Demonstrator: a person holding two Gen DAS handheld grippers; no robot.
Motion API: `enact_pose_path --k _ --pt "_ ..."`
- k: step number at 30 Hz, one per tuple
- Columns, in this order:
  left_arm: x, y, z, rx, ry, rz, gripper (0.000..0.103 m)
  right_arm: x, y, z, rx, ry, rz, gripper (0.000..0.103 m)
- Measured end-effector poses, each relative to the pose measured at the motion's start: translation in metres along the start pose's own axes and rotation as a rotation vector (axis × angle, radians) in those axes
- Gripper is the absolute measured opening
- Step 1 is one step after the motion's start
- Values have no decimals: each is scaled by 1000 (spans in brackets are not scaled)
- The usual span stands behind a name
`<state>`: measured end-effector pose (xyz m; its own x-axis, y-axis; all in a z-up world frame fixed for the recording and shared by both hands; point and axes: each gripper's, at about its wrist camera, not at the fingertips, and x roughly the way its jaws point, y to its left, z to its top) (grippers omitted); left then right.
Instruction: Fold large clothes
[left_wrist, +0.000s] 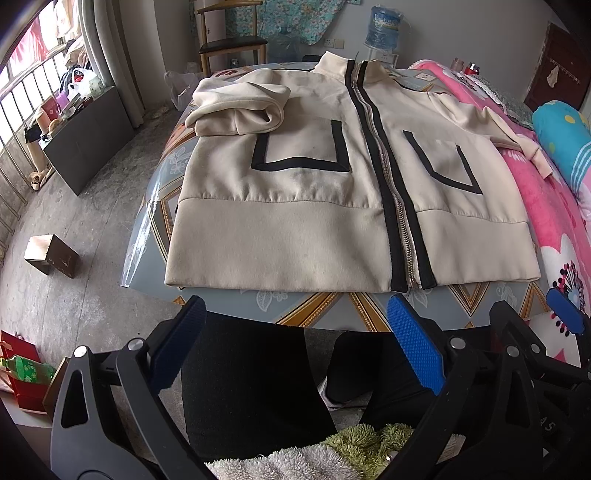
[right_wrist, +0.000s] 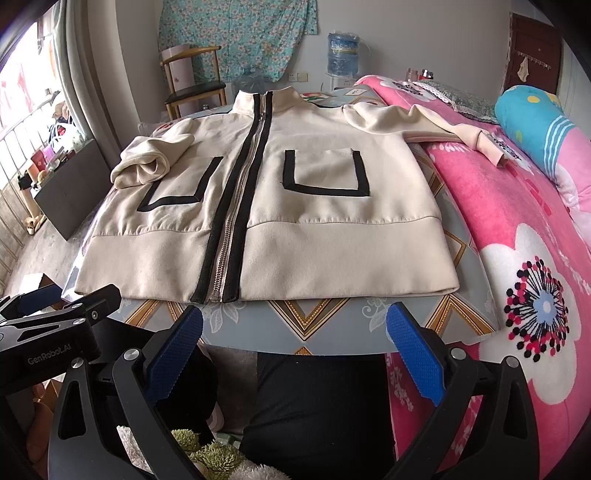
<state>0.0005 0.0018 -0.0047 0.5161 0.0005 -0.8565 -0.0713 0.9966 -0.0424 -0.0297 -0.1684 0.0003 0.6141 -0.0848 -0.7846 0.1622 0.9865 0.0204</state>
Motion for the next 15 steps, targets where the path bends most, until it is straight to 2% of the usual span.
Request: enact_pose_path --k 15 --pt "0 0 0 1 -1 0 95 -2 1 -1 -1 1 -2 97"
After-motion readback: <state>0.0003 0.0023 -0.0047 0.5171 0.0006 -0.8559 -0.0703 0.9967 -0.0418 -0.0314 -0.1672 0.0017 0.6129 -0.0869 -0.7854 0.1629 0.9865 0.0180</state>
